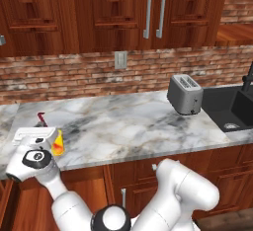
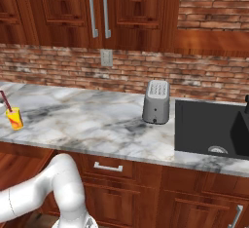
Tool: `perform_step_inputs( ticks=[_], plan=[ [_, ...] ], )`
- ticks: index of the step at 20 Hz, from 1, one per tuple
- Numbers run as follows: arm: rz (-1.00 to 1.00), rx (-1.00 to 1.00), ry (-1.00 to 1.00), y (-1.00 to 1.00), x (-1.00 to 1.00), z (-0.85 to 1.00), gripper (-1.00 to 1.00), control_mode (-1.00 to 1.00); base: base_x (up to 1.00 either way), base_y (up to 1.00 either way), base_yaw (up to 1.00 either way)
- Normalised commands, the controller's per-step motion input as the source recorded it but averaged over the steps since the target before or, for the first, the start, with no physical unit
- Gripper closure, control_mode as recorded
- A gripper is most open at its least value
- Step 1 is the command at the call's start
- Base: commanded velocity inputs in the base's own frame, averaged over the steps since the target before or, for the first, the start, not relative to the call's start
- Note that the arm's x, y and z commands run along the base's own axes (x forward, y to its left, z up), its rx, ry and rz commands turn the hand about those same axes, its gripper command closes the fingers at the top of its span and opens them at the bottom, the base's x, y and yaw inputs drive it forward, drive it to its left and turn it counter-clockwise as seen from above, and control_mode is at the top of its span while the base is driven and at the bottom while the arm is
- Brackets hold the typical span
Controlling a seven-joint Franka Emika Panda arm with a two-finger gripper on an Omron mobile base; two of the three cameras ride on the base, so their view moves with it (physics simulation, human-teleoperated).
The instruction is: Pick up the straw from the left drawer and put it inside the smoothie cup.
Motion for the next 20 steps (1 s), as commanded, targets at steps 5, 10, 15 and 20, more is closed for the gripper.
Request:
perform_step_inputs(
  ticks=[5, 10, 15, 20],
  plan=[
    [0.00, 0.01, -0.06, -0.19, -0.12, 0.00, 1.00, -1.00, 0.00, 0.00, 0.00],
    [0.00, 0.03, -0.02, -0.28, 0.00, 0.00, -1.00, -1.00, 0.00, 0.00, 0.00],
    [0.00, 0.00, 0.00, -0.19, 0.00, -0.03, -1.00, -1.00, 0.00, 0.00, 0.00],
    [0.00, 0.00, -0.02, -0.07, -0.01, 0.00, -1.00, -1.00, 0.00, 0.00, 0.00]
  ],
)
